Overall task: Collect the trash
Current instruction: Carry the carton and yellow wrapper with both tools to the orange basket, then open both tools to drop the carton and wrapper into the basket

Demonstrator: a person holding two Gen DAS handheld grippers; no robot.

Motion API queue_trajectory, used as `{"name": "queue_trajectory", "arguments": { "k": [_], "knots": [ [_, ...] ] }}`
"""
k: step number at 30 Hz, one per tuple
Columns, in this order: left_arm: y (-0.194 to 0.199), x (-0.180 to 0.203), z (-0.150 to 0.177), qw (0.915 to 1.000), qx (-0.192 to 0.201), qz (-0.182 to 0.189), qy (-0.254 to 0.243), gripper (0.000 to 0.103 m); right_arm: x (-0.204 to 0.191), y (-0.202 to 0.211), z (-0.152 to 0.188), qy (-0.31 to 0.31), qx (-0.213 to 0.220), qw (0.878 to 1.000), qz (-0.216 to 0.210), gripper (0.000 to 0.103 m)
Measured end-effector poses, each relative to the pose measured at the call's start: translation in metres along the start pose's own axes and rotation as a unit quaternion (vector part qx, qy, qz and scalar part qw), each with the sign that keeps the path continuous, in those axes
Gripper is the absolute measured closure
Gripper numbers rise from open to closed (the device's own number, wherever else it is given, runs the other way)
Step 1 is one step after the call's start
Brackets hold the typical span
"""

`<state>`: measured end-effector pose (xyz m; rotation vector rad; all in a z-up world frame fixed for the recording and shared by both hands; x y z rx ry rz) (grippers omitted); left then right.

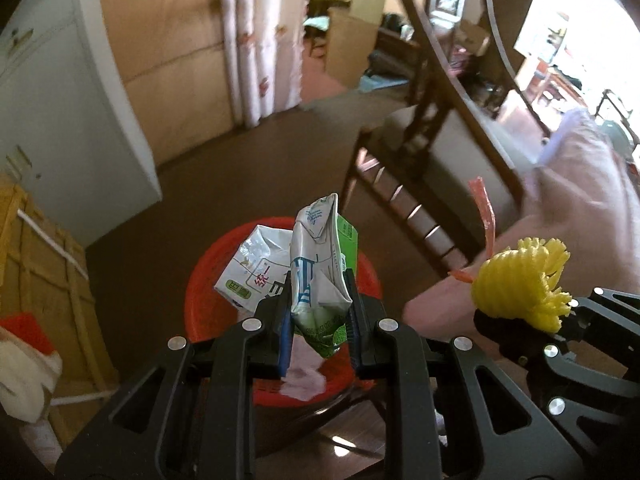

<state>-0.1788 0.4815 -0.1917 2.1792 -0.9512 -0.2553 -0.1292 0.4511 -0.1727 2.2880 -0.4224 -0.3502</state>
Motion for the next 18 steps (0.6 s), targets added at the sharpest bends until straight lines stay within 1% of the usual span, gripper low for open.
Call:
{"name": "queue_trajectory", "arguments": {
  "k": [5,10,13,16,17,18],
  "knots": [
    [-0.021,-0.026,0.016,0.9992,-0.025,-0.028,0.013,0.08,-0.016,-0.04,0.01,-0.006,-0.033,0.999,-0.03,0.086],
    [-0.036,-0.049,0.032,0.9974,-0.046,-0.051,0.022,0.08,-0.026,-0.063,0.022,-0.005,-0.058,0.997,-0.046,0.086],
    [-0.045,-0.057,0.041,0.9963,-0.058,-0.058,0.026,0.08,-0.029,-0.076,0.03,0.001,-0.071,0.996,-0.049,0.086],
    [-0.054,-0.061,0.051,0.9949,-0.076,-0.059,0.032,0.079,-0.035,-0.092,0.045,0.005,-0.095,0.994,-0.061,0.085],
    [-0.058,-0.061,0.052,0.9944,-0.081,-0.06,0.033,0.079,-0.037,-0.097,0.049,0.006,-0.102,0.993,-0.064,0.084],
    [-0.06,-0.063,0.054,0.9941,-0.083,-0.062,0.033,0.079,-0.039,-0.102,0.052,0.006,-0.108,0.992,-0.069,0.08]
  ]
}}
Point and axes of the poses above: each gripper's, at about its wrist camera, not at the fingertips, and y roughly against the way its jaws point, x to its right, z to its underside, the point moved 9 cm from there along -y, roughly the way its jaws point, and after that the axes turned 15 degrees about x, right-handed, at the moved point
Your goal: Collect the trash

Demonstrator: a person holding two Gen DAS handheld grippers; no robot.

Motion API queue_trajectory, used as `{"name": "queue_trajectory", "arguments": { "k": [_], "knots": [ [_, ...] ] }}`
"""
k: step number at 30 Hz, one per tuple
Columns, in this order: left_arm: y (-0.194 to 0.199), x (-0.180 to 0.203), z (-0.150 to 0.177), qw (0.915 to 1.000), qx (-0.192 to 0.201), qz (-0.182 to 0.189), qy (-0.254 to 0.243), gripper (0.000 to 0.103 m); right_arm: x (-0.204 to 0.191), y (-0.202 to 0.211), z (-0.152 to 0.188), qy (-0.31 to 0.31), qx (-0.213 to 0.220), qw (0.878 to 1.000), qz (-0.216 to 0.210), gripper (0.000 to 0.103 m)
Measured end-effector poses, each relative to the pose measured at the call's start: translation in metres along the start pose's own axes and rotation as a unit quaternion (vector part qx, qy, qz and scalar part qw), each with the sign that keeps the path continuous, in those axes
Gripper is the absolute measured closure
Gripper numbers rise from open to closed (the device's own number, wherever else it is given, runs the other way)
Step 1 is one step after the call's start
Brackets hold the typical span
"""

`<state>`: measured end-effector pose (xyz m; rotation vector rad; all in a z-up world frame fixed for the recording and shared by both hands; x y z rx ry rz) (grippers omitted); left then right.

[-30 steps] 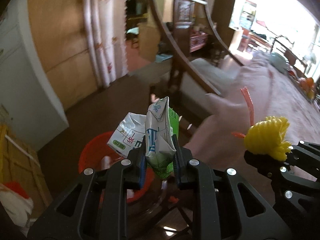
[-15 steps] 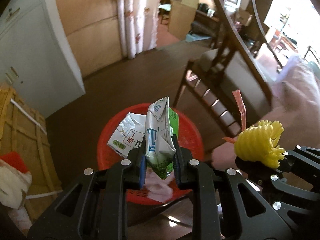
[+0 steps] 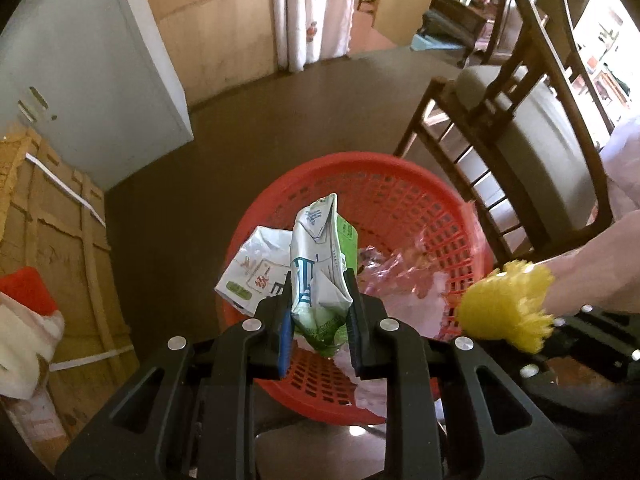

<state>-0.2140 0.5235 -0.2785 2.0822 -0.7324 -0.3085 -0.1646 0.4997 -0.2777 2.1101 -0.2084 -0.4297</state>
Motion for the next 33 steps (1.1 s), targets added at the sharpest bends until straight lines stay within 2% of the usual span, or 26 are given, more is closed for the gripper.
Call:
{"name": "queue_trajectory", "arguments": {
  "k": [1,3,4,5,7,11,18,25,31,33],
  "knots": [
    [-0.002,0.0,-0.001,1.0,-0.002,-0.001,0.0,0.077,-0.003,-0.006,0.002,0.002,-0.004,1.0,-0.004,0.079],
    [-0.001,-0.001,-0.003,1.0,-0.003,0.0,0.001,0.061,0.0,-0.014,0.0,0.009,-0.003,1.0,0.009,0.054],
    [0.002,-0.001,-0.006,1.0,0.002,-0.003,-0.001,0.047,0.001,-0.013,-0.001,0.008,0.001,1.0,0.011,0.054],
    [0.007,-0.002,-0.01,0.9999,0.015,-0.007,-0.003,0.039,-0.001,-0.011,-0.001,0.006,0.004,1.0,0.007,0.055],
    [0.013,0.0,-0.016,0.9995,0.03,-0.006,-0.008,0.036,0.0,-0.005,0.0,0.003,0.007,1.0,0.005,0.055],
    [0.021,0.003,-0.018,0.9994,0.032,-0.005,-0.012,0.035,0.005,0.005,0.003,-0.012,0.011,1.0,-0.004,0.054],
    [0.042,0.002,-0.015,0.9989,0.037,-0.024,-0.014,0.034,0.006,0.031,0.01,-0.012,0.031,0.999,-0.001,0.044],
    [0.063,0.005,-0.007,0.9985,0.038,-0.039,-0.013,0.034,0.013,0.053,0.015,-0.023,0.044,0.999,0.009,0.04],
    [0.088,0.017,-0.006,0.9974,0.054,-0.036,-0.03,0.03,0.014,0.072,0.015,-0.025,0.064,0.998,0.015,0.032],
    [0.093,0.019,-0.006,0.9972,0.057,-0.037,-0.031,0.029,0.013,0.078,0.015,-0.024,0.07,0.997,0.019,0.023]
  ]
}}
Point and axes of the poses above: each gripper's, at about its wrist camera, not at the fingertips, and y roughly against the way its jaws point, x to its right, z to its underside, the point moved 9 cm from there along -y, roughly the way its jaws point, and after that the axes turned 15 degrees about x, right-handed, at the moved point
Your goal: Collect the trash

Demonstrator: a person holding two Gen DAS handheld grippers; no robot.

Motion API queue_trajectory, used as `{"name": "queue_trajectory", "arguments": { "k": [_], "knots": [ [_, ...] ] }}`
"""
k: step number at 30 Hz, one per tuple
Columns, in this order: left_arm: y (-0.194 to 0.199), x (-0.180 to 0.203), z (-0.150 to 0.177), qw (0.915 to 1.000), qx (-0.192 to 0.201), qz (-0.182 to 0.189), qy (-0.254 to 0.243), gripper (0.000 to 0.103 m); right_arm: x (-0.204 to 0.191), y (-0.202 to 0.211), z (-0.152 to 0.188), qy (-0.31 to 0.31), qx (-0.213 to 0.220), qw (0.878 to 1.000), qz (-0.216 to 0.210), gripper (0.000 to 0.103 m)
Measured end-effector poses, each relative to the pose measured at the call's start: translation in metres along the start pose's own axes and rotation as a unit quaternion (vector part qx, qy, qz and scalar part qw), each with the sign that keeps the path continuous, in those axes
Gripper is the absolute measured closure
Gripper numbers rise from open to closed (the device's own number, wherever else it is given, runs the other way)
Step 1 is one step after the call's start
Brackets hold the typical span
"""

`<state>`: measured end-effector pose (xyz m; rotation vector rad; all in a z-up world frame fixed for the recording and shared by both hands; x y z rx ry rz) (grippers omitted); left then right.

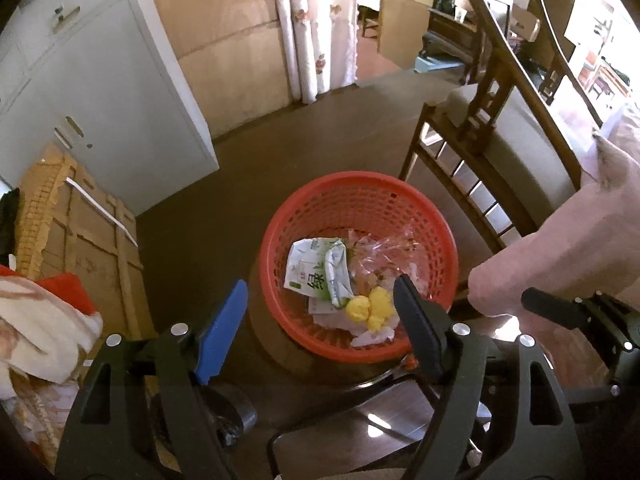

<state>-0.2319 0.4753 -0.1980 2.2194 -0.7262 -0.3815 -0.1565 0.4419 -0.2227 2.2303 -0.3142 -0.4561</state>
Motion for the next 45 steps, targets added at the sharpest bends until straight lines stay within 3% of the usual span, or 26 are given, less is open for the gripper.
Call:
{"name": "queue_trajectory", "arguments": {
  "k": [2,8,25,45],
  "knots": [
    [0.007,0.004,0.0,1.0,0.002,0.002,-0.002,0.028,0.0,0.007,-0.002,0.001,0.01,1.0,0.006,0.016],
    [0.023,0.008,-0.001,0.9999,0.013,-0.001,-0.003,0.024,0.004,0.022,-0.003,-0.001,0.023,1.0,0.019,0.011],
    [0.059,0.014,-0.005,0.9994,0.034,-0.002,0.0,0.013,0.012,0.053,0.008,-0.004,0.036,0.999,0.025,0.011],
    [0.068,0.016,-0.004,0.9992,0.038,-0.007,-0.005,0.013,0.012,0.058,0.01,-0.007,0.04,0.999,0.023,0.011]
  ]
}}
Point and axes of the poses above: each gripper's, at about its wrist camera, not at the fingertips, and y roughly against the way its jaws point, x to its right, z to its underside, the point moved 9 cm from there along -y, roughly the way its jaws point, and after that the axes turned 15 degrees about x, right-handed, at the moved point
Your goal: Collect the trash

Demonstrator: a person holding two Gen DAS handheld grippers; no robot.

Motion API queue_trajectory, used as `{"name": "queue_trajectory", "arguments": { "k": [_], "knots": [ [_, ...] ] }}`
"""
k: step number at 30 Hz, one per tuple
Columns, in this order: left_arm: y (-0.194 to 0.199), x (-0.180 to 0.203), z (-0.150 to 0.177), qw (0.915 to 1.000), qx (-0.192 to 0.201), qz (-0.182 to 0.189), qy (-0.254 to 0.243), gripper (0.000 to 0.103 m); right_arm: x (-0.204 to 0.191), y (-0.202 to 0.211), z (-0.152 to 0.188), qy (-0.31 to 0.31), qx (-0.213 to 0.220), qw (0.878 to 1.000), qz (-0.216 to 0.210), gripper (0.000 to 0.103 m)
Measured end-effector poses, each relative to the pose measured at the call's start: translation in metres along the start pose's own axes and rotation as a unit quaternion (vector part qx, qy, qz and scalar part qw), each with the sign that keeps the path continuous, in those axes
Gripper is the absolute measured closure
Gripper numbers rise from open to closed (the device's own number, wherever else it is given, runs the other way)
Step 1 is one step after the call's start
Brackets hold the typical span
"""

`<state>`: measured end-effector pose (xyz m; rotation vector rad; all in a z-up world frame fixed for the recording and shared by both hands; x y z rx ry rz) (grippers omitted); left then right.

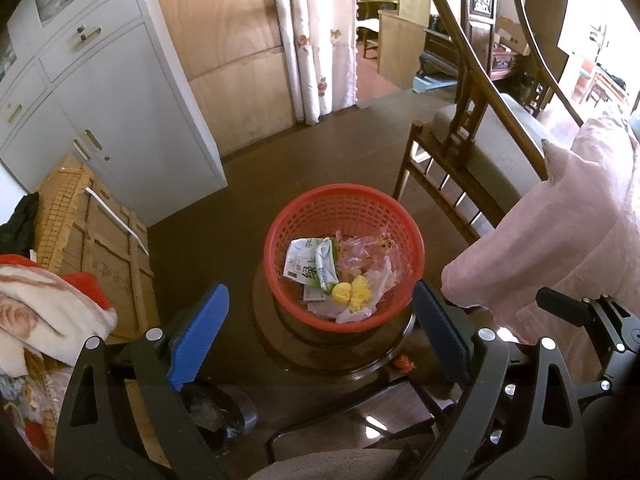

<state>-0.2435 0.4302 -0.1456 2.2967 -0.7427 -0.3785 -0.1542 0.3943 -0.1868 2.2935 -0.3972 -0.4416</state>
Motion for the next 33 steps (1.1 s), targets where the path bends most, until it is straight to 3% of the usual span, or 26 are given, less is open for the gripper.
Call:
{"name": "queue_trajectory", "arguments": {
  "k": [33],
  "knots": [
    [-0.005,-0.0075,0.0066,0.9998,-0.015,-0.007,0.006,0.013,0.0022,0.0003,0.0015,-0.001,-0.001,1.0,0.003,0.011]
  ]
}}
Point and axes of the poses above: each gripper's, at about its wrist camera, not at the fingertips, and y roughly against the way its jaws point, x to its right, z to its underside, the point moved 9 cm from there along -y, roughly the way its jaws point, and after that the axes turned 15 degrees about x, right-handed, at the moved point
